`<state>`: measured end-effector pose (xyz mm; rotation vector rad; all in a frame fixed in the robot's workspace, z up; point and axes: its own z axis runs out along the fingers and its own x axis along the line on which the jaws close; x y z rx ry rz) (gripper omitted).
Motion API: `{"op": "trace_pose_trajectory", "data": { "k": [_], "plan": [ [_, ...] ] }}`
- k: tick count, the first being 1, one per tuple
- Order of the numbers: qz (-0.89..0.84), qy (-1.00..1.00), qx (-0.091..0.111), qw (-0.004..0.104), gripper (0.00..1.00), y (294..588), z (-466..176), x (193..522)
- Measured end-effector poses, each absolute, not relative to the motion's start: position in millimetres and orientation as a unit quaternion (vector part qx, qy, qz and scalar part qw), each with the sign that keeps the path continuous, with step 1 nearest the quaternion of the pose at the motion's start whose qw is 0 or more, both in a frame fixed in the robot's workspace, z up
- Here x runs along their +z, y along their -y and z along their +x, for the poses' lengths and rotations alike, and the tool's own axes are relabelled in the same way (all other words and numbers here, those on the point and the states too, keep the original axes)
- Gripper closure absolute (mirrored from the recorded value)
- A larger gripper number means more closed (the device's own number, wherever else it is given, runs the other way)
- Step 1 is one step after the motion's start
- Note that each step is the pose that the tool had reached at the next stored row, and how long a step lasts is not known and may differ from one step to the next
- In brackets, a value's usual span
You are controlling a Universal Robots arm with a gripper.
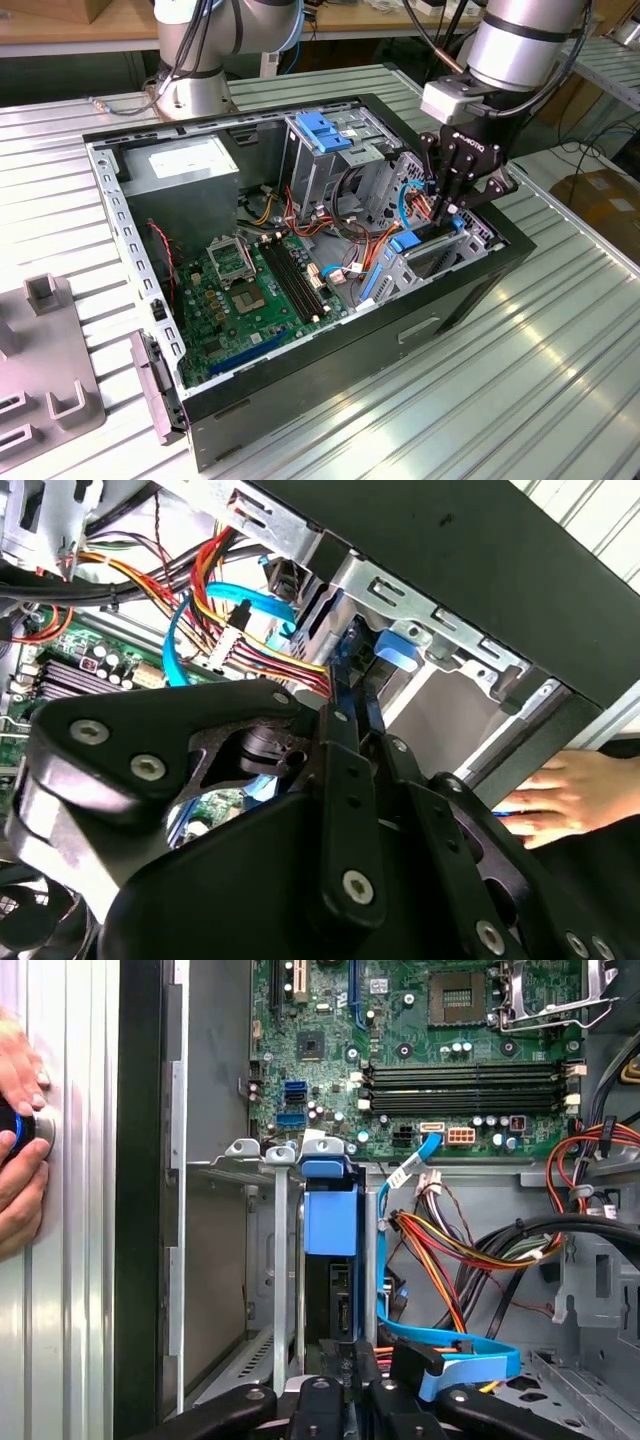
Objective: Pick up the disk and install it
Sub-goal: 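Insert the first disk wire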
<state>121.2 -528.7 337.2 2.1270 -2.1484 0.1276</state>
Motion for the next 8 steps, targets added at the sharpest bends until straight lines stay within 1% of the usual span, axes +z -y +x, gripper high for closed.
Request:
{"op": "trace_pose_trajectory", "data": {
  "k": [1, 2, 8],
  "plan": [
    [0.702, 0.709, 0.042, 0.057, 0.82, 528.7, 121.2, 336.7],
    [0.702, 0.709, 0.042, 0.058, 0.76, 528.7, 121.2, 338.3],
    [0.702, 0.709, 0.042, 0.058, 0.77, 528.7, 121.2, 347.1]
  ]
}}
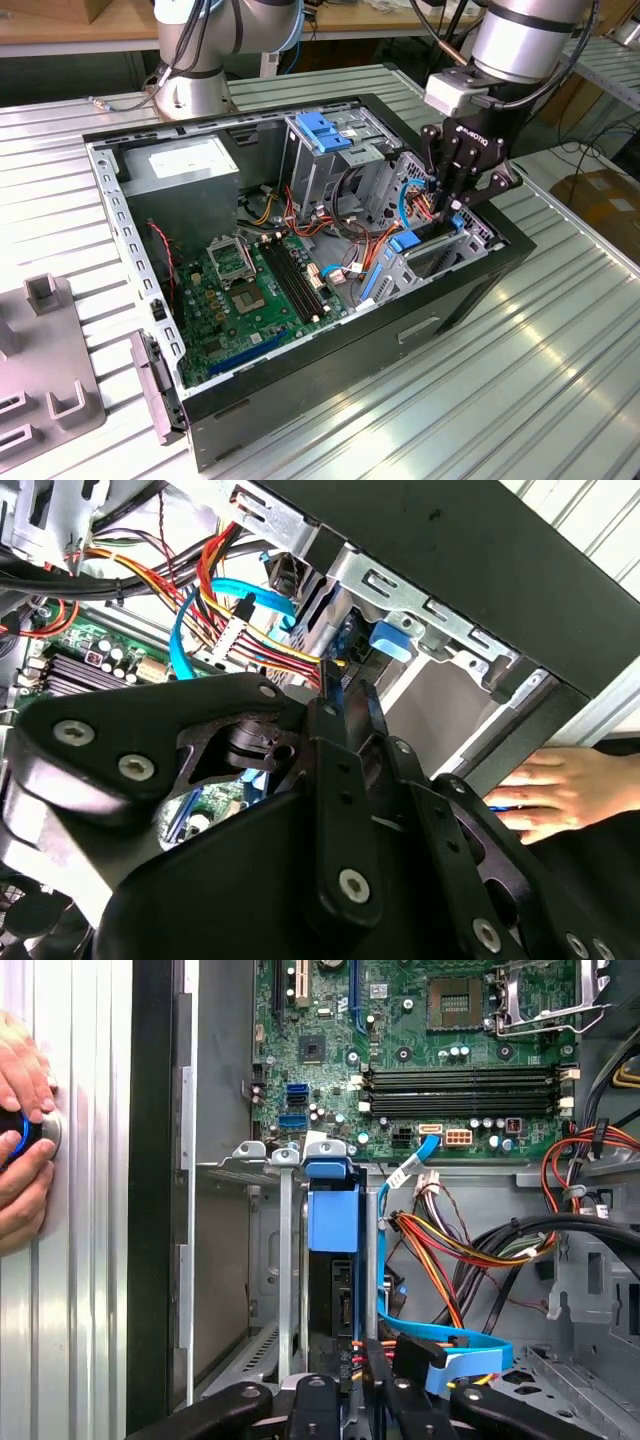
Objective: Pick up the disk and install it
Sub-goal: 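Insert the first disk wire, then insert the second disk wire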
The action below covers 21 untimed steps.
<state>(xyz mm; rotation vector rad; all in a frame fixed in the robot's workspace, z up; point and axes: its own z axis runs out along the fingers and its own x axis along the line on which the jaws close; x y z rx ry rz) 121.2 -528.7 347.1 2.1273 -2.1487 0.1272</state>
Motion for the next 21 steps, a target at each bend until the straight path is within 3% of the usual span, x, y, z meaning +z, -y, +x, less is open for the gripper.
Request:
{"op": "trace_pose_trajectory", "data": {
  "k": [1, 3, 18, 21],
  "plan": [
    [0.702, 0.709, 0.042, 0.058, 0.77, 528.7, 121.3, 347.3],
    [0.702, 0.709, 0.042, 0.058, 0.89, 528.7, 121.3, 347.5],
    [0.702, 0.709, 0.042, 0.058, 0.89, 529.2, 121.2, 349.8],
    [0.702, 0.709, 0.042, 0.058, 0.89, 529.1, 121.2, 367.2]
  ]
}}
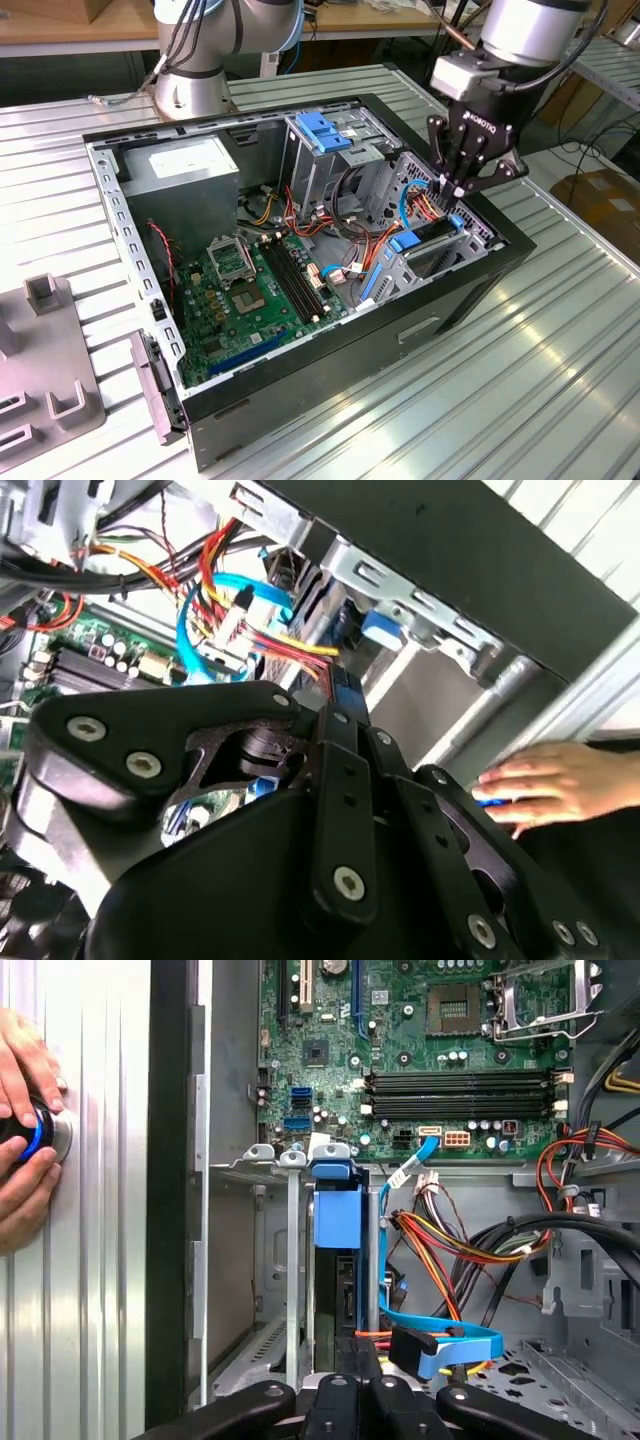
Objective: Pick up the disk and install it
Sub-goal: 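Insert the second disk wire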
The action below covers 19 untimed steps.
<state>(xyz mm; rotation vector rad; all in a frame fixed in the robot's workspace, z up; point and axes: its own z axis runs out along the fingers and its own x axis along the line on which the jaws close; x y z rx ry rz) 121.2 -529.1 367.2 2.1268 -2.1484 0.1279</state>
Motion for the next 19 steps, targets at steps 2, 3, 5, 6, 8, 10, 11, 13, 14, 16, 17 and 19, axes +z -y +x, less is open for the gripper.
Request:
{"op": "trace_pose_trajectory", "data": {
  "k": [2, 3, 5, 6, 8, 10, 11, 13, 14, 16, 17, 19],
  "plan": [
    [0.702, 0.709, 0.042, 0.058, 0.89, 529.1, 121.2, 377.1],
    [0.702, 0.709, 0.042, 0.058, 0.89, 529.0, 121.4, 384.3],
    [0.702, 0.709, 0.041, 0.059, 0.89, 528.7, 121.3, 393.5],
    [0.702, 0.709, 0.041, 0.060, 0.89, 528.1, 121.3, 394.8],
    [0.702, 0.708, 0.037, 0.065, 0.89, 525.8, 121.0, 395.0],
    [0.702, 0.708, 0.031, 0.071, 0.89, 522.2, 120.9, 395.0],
    [0.702, 0.708, 0.030, 0.072, 0.89, 519.6, 120.5, 395.0],
    [0.702, 0.707, 0.033, 0.076, 0.89, 517.7, 120.5, 395.0],
    [0.702, 0.707, 0.034, 0.077, 0.89, 517.6, 120.6, 395.0],
    [0.702, 0.707, 0.034, 0.077, 0.89, 517.6, 120.6, 395.0],
    [0.702, 0.707, 0.035, 0.079, 0.89, 516.3, 120.6, 395.0],
    [0.702, 0.707, 0.035, 0.079, 0.89, 513.9, 120.6, 395.0]
  ]
}}
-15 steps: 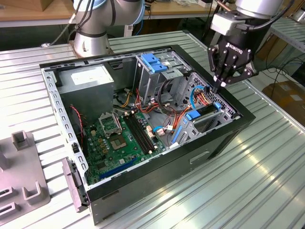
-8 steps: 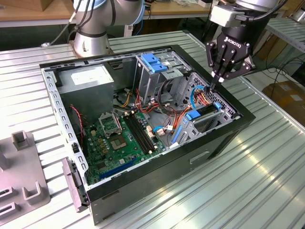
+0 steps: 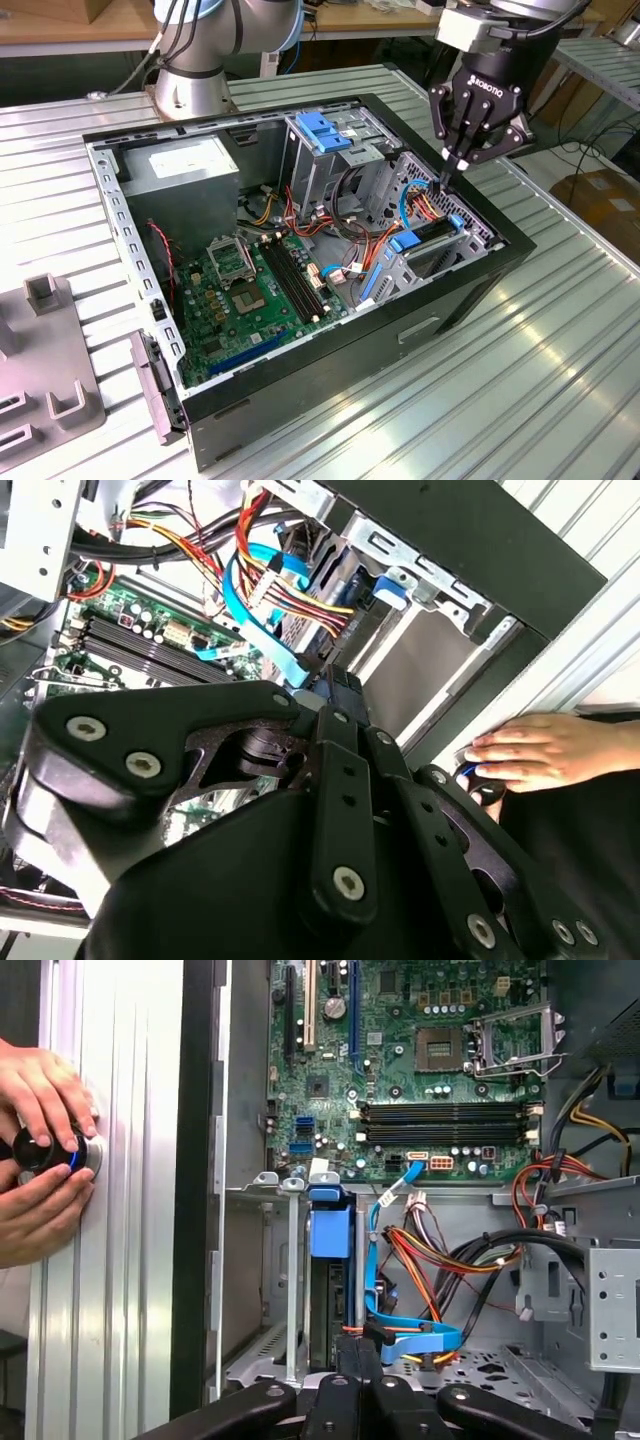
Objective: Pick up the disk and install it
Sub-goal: 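Insert the second disk wire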
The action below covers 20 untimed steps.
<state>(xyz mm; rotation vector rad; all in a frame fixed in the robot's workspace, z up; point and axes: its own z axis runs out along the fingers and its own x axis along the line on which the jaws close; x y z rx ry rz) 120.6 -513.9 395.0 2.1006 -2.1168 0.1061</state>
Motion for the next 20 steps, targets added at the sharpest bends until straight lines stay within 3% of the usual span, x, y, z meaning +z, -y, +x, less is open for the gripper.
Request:
{"op": "trace_pose_trajectory", "data": {
  "k": [3, 7, 11, 17, 18, 20],
  "plan": [
    [0.702, 0.707, 0.035, 0.079, 0.89, 507.0, 120.6, 394.8],
    [0.702, 0.707, 0.036, 0.079, 0.70, 503.3, 120.6, 392.5],
    [0.702, 0.707, 0.036, 0.079, 0.70, 495.4, 120.6, 387.6],
    [0.701, 0.707, 0.045, 0.087, 0.70, 493.4, 120.6, 376.7],
    [0.701, 0.707, 0.045, 0.088, 0.71, 493.4, 120.6, 376.1],
    [0.700, 0.707, 0.047, 0.089, 0.84, 493.5, 120.6, 374.4]
  ]
}}
